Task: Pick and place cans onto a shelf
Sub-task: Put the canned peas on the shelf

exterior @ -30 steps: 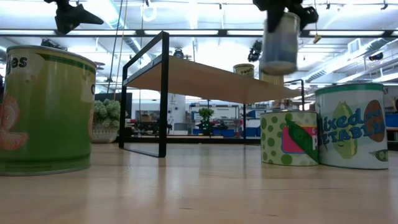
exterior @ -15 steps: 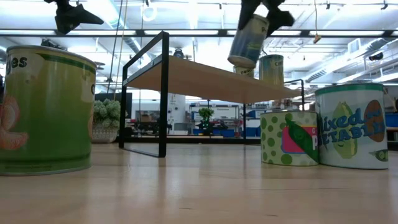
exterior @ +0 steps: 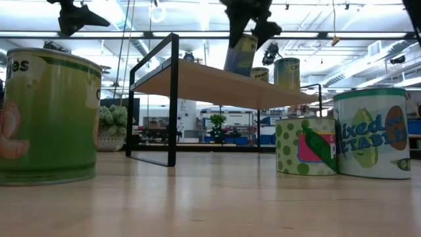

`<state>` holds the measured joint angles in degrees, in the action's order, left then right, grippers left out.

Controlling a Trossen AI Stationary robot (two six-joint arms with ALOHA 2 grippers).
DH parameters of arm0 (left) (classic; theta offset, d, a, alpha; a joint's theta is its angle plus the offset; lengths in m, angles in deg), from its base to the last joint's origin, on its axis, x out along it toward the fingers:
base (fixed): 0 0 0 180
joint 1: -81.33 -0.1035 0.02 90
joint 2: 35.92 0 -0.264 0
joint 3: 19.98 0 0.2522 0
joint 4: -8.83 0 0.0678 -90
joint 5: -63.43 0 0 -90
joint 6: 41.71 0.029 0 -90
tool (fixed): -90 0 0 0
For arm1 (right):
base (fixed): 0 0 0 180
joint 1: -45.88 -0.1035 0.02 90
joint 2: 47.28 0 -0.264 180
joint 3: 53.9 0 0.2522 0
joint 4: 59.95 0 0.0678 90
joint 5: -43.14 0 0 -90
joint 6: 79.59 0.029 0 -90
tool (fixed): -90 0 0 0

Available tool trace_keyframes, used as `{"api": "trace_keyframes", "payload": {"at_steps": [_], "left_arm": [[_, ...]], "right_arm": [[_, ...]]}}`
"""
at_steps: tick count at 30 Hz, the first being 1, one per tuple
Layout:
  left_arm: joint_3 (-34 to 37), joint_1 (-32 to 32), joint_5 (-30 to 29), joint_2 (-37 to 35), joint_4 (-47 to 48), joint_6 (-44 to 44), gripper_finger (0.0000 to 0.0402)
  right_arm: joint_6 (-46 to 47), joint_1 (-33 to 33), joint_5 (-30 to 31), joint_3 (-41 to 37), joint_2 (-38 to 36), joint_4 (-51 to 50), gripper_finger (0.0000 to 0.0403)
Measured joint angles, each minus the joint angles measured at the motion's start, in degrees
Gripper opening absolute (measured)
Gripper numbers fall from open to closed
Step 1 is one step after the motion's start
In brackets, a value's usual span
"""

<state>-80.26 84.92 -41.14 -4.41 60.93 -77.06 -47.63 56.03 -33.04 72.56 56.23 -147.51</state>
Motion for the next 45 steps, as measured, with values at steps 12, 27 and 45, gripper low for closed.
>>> {"api": "trace_keyframes", "payload": {"at_steps": [12, 27, 45], "left_arm": [[0.00, 0.00, 0.02, -0.02, 0.02, 0.00, 0.0270], [0.00, 0.00, 0.02, 0.00, 0.09, 0.08, 0.0270], [0.00, 0.00, 0.04, -0.02, 0.11, 0.65, 0.0270]], "right_arm": [[-3.83, 6.97, -2.39, 2.86, 2.46, -2.72, 0.0326], [-7.12, 8.44, -5.56, 2.80, 2.44, -3.00, 0.0353], [-5.46, 8.09, 0.09, 2.80, 2.40, -1.85, 0.0355]]}}
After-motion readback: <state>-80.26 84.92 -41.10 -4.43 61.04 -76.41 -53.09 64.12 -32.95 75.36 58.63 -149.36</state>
